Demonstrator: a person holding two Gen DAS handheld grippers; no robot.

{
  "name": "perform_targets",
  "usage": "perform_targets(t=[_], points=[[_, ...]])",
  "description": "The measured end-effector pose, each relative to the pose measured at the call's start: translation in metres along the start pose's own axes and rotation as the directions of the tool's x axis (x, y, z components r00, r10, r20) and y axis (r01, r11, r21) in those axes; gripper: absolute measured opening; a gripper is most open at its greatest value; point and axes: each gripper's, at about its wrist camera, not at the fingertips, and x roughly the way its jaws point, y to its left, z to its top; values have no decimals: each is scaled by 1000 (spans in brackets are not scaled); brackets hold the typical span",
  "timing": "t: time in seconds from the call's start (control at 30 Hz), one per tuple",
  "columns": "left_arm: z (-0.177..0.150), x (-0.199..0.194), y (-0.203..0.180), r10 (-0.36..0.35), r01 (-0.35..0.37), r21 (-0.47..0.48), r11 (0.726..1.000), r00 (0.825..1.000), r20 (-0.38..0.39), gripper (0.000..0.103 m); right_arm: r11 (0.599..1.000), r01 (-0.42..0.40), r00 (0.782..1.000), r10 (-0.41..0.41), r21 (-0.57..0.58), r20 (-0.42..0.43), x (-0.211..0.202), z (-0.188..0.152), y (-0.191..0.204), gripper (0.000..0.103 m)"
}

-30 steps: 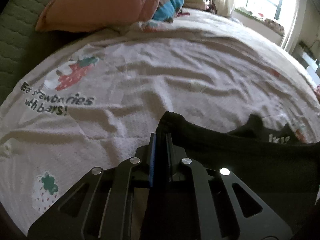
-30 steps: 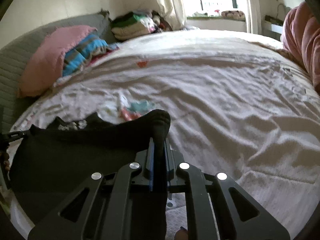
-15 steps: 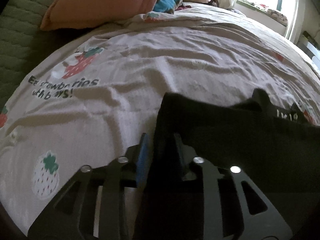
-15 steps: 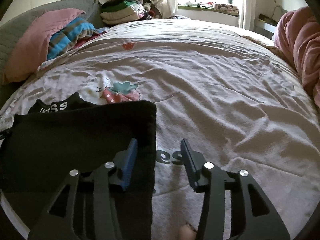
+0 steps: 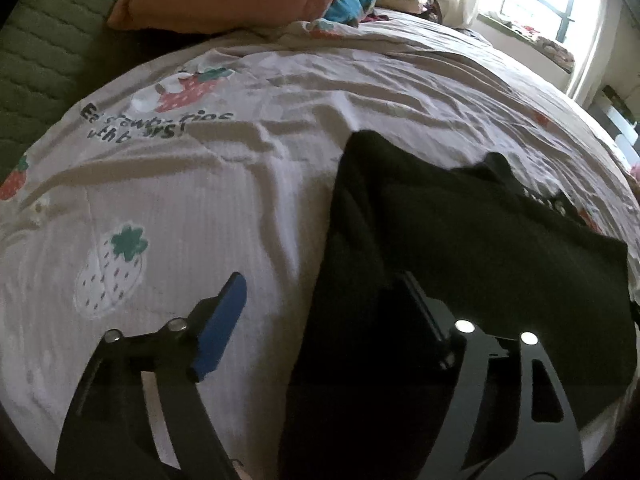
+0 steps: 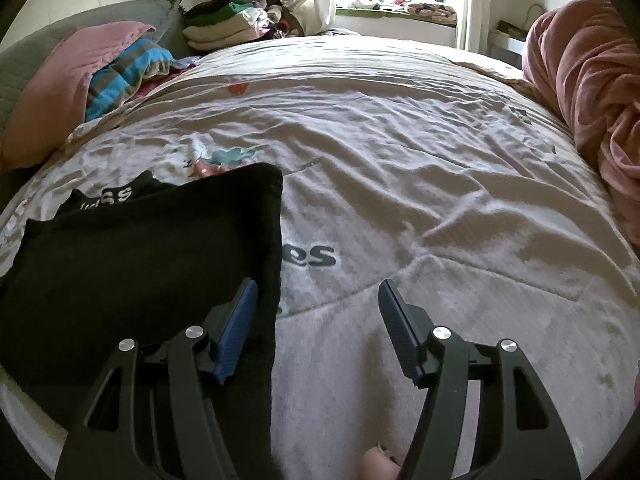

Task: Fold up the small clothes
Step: 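Open both grippers and release the folded shirt, then move both open grippers to one side edge of the folded black shirt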

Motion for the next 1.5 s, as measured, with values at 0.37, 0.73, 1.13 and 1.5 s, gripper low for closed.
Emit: perform_targets(t=[0.37, 0.73, 1.13, 1.5], points=[[-21, -37, -1, -44, 42, 48, 998, 999, 23, 86, 1000, 14, 1000, -15, -20, -22, -34, -22, 6, 77], [-29, -75, 1, -85, 81, 79, 994, 995, 59, 93, 1000, -7, 998, 7, -6, 57, -87, -38, 18, 93], [-38, -94, 12, -102, 93, 113, 989, 992, 74, 93, 992, -73, 990, 85, -106, 113, -122, -35, 79, 97], [-38, -91, 37, -79, 74, 78, 994, 994, 72, 93, 950, -161, 979, 187, -269, 76, -121, -45, 165, 97]])
